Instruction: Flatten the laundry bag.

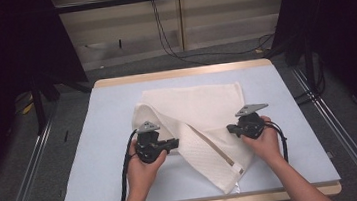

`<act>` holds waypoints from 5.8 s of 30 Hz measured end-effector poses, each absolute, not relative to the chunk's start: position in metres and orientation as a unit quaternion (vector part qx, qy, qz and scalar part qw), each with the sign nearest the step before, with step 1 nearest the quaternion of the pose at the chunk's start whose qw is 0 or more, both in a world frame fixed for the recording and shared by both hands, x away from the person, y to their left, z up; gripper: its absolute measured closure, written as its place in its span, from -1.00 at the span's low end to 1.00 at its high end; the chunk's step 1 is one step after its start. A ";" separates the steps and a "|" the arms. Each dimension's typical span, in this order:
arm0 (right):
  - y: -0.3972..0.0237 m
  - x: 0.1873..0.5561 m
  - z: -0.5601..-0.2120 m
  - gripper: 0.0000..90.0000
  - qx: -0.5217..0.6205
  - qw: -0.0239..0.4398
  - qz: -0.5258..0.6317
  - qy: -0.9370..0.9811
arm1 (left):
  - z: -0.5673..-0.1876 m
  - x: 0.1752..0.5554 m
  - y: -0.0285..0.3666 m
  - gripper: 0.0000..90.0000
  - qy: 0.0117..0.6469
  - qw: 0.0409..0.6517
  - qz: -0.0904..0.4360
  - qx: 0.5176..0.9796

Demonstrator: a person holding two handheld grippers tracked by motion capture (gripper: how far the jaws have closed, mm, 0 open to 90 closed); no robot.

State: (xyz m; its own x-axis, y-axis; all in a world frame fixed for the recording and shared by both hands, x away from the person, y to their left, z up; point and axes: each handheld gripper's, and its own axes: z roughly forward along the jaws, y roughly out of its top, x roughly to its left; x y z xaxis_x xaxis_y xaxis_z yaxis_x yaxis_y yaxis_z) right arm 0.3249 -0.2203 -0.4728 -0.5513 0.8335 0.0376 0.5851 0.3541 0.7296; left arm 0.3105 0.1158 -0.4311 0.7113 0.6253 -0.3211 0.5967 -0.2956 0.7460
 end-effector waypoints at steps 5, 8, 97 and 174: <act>-0.237 0.323 -0.469 1.00 0.463 0.194 0.362 0.786 | -0.434 0.308 0.104 0.98 0.372 0.455 0.008 0.809; -0.243 0.321 -0.470 1.00 0.460 0.183 0.368 0.787 | -0.434 0.302 0.102 0.97 0.364 0.451 0.004 0.815; -0.179 0.294 -0.453 0.81 0.331 0.046 0.447 0.830 | -0.441 0.320 0.233 0.38 0.491 0.407 0.100 0.764; -0.294 0.265 -0.475 0.11 0.495 0.139 0.351 0.783 | -0.473 0.351 0.194 0.57 0.462 0.350 0.067 0.812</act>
